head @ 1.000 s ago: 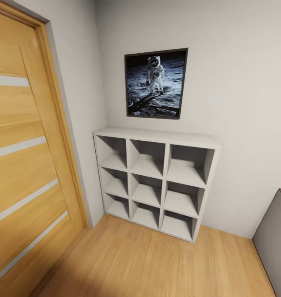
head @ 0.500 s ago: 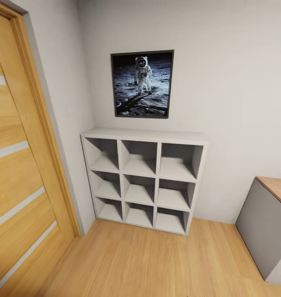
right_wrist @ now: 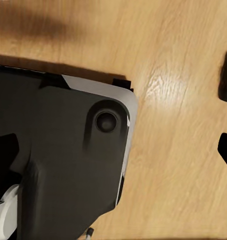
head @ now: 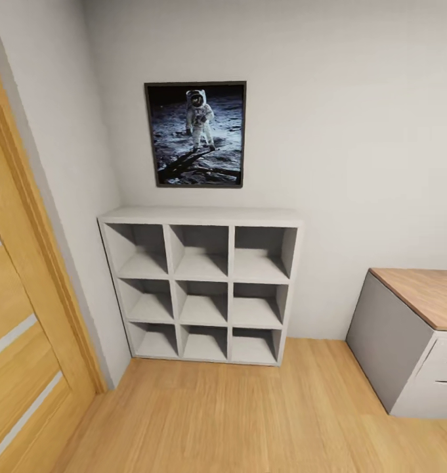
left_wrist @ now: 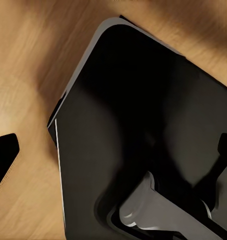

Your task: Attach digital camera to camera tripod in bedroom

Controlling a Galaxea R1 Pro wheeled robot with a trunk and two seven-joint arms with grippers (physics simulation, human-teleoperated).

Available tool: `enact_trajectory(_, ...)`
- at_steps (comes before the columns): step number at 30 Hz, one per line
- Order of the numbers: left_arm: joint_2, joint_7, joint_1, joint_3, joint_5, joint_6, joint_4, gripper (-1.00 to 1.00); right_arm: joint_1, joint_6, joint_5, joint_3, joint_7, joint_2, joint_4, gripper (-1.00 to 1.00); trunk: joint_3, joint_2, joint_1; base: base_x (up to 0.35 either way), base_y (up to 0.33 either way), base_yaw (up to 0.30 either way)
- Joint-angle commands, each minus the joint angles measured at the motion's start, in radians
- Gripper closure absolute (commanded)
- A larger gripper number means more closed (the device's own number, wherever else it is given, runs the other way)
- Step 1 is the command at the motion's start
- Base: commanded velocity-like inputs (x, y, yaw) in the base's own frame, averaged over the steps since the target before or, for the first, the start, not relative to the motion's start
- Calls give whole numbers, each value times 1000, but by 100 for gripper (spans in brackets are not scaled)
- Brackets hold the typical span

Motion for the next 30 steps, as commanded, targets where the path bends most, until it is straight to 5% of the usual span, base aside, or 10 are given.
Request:
enact_trajectory(1, 0, 1, 0, 7, -3, -3, 0, -100, -1, -3, 9, -8, 2, 0, 2, -100, 0, -1, 0, 0, 12, -296)
enact_trajectory(30, 0, 1, 0, 6, -2, -3, 0, -100, -1, -3, 8, -8, 2, 0, 4, -100, 0, -1, 0, 0, 1, -296)
